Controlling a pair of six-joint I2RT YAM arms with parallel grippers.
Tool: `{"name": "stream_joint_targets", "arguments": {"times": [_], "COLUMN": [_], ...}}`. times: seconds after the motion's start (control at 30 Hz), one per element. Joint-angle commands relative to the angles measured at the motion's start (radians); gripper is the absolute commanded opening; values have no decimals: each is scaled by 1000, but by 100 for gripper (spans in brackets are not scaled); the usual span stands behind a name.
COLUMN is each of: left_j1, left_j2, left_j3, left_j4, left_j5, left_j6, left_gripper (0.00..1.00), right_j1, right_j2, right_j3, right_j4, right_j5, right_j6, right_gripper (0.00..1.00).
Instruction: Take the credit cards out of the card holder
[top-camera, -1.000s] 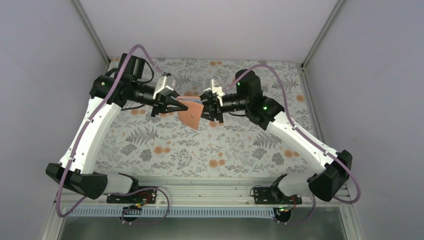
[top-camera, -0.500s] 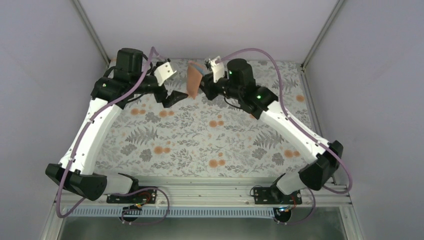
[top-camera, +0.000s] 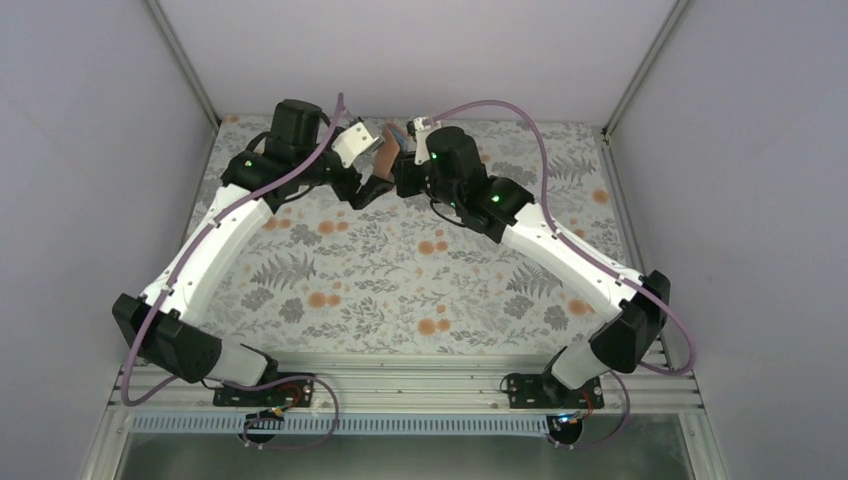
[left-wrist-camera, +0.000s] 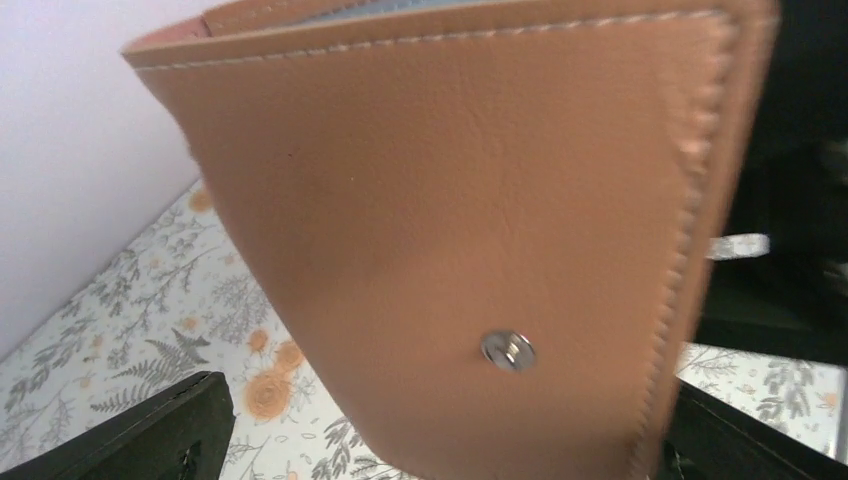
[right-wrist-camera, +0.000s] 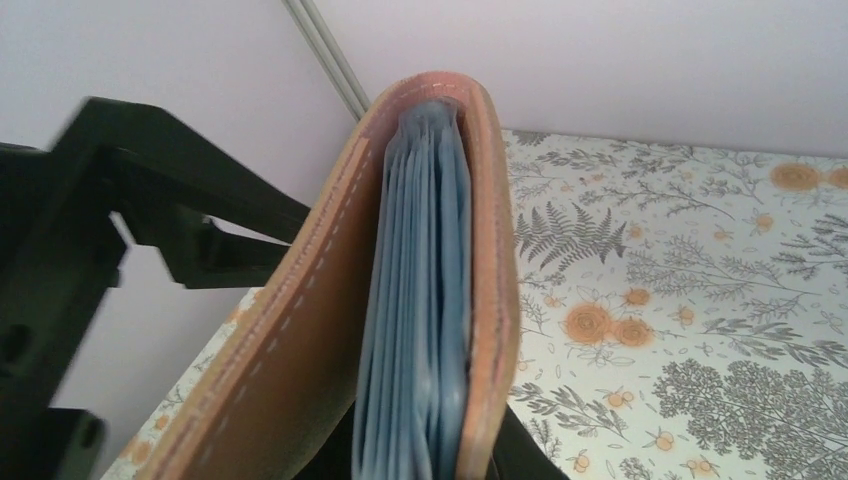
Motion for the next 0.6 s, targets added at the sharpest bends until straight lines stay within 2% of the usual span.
{"name": "stream_joint_targets", "arguments": {"times": [0.0,0.17,0.23,0.33,0.4,0.57], "left_j1": [-9,15,43,70,76,116], "left_j2": [32,-11,-30,-61,-72,-81], "left_j3": [30,29,28,12,5,24], "left_j4": [30,35,27,19,9,-46], "left_j5": [-103,-199,-192,-142,-102,67], "left_j6": [-27,16,21,39,45,65], "left_gripper": [100,99,94,81,73,71], "right_j1": [15,4,-9,-26,-35,-63], "right_j2": [20,-7,-20,-42,-51,-75], "right_j3": [50,41,30,-4,-20,-28], "right_j4": [30,28,23,34,45,23], "right_j5": [-17,-93,-123,-154,-233,-363], "right_j6": [15,-31,-51,-96,-134,-203], "right_gripper": [4,4,4,4,4,4]}}
